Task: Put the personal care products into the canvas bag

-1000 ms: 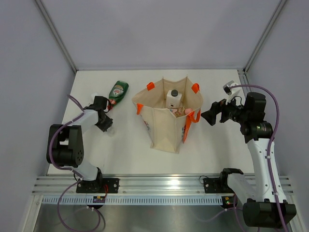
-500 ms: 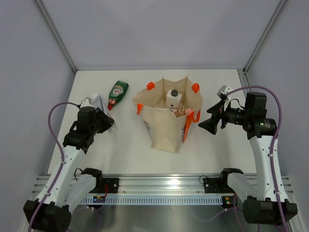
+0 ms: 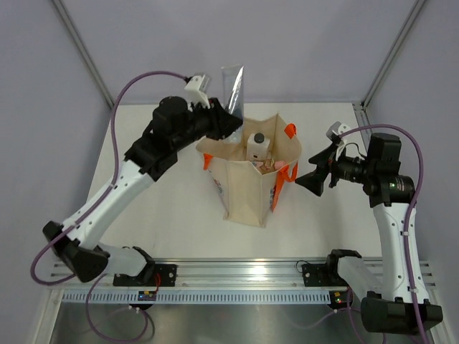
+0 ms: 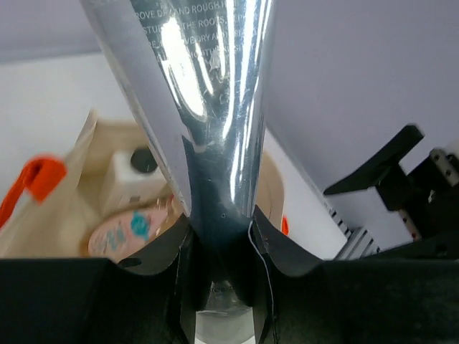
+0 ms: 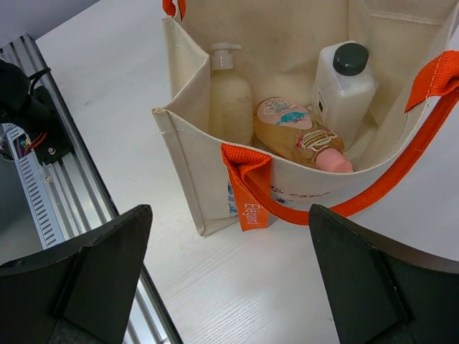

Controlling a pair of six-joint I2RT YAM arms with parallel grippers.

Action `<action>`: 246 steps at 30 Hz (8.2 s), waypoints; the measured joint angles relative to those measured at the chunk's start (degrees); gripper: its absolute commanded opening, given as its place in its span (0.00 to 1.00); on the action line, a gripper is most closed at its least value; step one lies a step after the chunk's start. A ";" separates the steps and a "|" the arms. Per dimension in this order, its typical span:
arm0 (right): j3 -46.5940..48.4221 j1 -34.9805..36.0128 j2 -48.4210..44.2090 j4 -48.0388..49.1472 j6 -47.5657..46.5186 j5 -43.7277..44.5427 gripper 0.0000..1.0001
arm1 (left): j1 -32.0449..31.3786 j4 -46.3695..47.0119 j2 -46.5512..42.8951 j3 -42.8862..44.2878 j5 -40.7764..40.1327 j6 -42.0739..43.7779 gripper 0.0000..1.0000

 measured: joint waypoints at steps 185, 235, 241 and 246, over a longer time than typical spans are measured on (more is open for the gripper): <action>21.84 17.03 36.50 18.58 24.35 10.08 0.00 | 11.69 -6.47 -47.21 -40.30 -1.92 9.68 0.99; 34.82 23.52 36.28 -6.34 1.42 22.10 1.00 | 11.69 -13.16 -47.30 -43.91 -7.08 0.85 0.99; 35.74 21.07 30.14 -6.40 2.16 21.92 0.99 | 11.69 -14.40 -42.18 -43.34 -10.40 1.73 0.99; 31.58 19.80 23.85 -5.81 3.26 20.02 0.99 | 11.69 -15.87 -37.46 -40.63 -15.69 4.00 0.99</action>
